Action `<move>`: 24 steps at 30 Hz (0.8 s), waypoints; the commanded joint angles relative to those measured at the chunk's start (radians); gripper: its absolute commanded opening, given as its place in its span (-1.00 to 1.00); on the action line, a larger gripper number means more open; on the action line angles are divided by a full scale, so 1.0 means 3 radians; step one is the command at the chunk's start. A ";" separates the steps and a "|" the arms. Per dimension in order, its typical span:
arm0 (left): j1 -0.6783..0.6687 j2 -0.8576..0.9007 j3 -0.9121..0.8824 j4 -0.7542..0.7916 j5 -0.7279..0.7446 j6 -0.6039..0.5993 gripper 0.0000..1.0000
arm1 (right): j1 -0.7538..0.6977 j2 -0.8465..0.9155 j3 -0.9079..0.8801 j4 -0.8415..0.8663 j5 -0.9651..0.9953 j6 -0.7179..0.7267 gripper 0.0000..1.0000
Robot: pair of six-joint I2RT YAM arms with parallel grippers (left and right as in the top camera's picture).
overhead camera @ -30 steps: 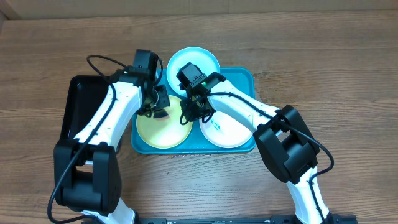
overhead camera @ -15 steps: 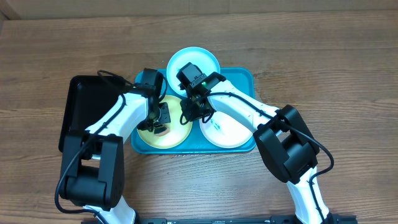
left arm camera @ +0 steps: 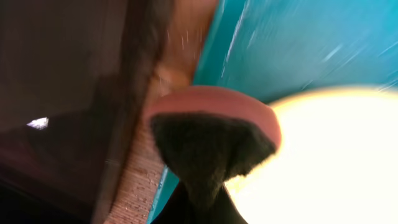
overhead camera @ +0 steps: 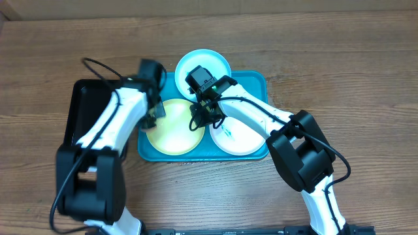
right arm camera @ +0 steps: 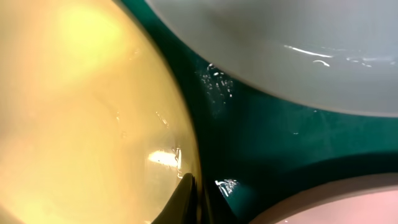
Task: Clean dirty plates on tray and stack at the side
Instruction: 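Scrub the yellow plate with the sponge in the left gripper, then return the sponge to the black tray with the left gripper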
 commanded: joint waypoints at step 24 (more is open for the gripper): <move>0.1776 -0.0184 0.0099 0.0071 0.0657 -0.0004 -0.92 | -0.0009 -0.0275 0.1052 -0.0821 0.0594 -0.0356 -0.92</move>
